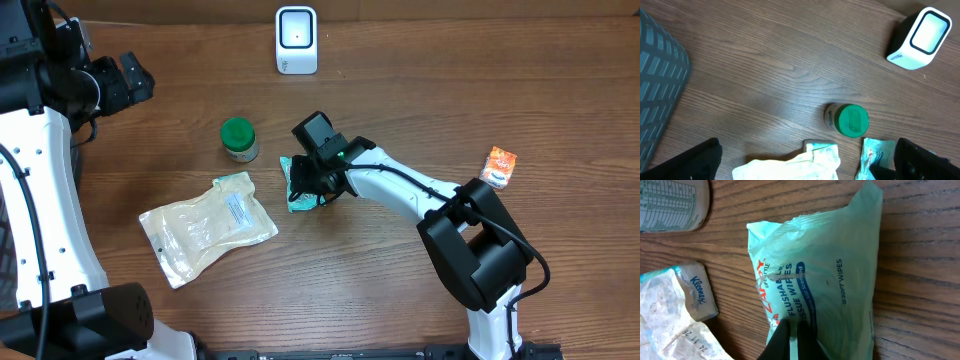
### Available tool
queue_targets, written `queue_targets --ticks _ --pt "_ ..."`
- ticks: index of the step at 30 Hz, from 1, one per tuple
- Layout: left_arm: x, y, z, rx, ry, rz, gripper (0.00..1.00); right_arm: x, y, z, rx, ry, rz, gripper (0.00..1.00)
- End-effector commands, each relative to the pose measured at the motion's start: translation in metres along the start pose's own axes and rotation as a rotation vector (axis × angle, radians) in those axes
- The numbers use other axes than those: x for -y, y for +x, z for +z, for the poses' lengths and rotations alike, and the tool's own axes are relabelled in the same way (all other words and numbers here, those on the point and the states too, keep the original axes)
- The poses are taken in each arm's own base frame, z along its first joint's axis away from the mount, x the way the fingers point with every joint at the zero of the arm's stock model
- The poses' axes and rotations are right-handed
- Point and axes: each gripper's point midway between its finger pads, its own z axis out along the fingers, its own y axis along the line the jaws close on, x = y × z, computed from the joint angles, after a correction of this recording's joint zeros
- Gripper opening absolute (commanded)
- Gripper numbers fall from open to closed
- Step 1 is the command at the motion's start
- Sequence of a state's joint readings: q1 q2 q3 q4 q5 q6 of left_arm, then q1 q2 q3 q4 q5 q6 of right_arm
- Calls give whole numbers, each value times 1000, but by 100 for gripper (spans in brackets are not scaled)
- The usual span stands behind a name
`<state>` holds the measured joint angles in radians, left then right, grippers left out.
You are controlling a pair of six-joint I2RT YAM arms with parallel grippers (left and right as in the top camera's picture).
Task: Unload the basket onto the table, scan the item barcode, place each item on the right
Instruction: 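Reach the right gripper to the mint-green wipes pack and grasp it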
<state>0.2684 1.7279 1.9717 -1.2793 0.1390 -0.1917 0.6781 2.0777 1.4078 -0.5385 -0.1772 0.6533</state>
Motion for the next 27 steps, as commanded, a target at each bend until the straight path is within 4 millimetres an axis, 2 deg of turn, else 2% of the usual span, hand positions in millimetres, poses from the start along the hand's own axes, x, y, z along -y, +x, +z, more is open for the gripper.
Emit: queue_targets --ticks 1,3,8,15,19,22,27 --pt "3 -1 -2 6 11 -11 100 25 29 32 -123 63 41 4" --pt "3 -1 -2 6 11 -11 100 31 35 32 -146 86 45 4" --pt "3 -1 -2 6 11 -11 99 43 37 26 -182 115 9 14" --pt "3 -1 -2 6 11 -11 100 73 34 2 -275 178 -66 19" --pt "3 -1 -2 6 11 -11 100 78 21 -15 -295 183 -110 24" --pt "3 -1 -2 6 11 -11 99 78 3 -33 -285 185 -80 27" --pt "3 -1 -2 6 11 -11 100 63 -25 -66 -250 167 -61 30"
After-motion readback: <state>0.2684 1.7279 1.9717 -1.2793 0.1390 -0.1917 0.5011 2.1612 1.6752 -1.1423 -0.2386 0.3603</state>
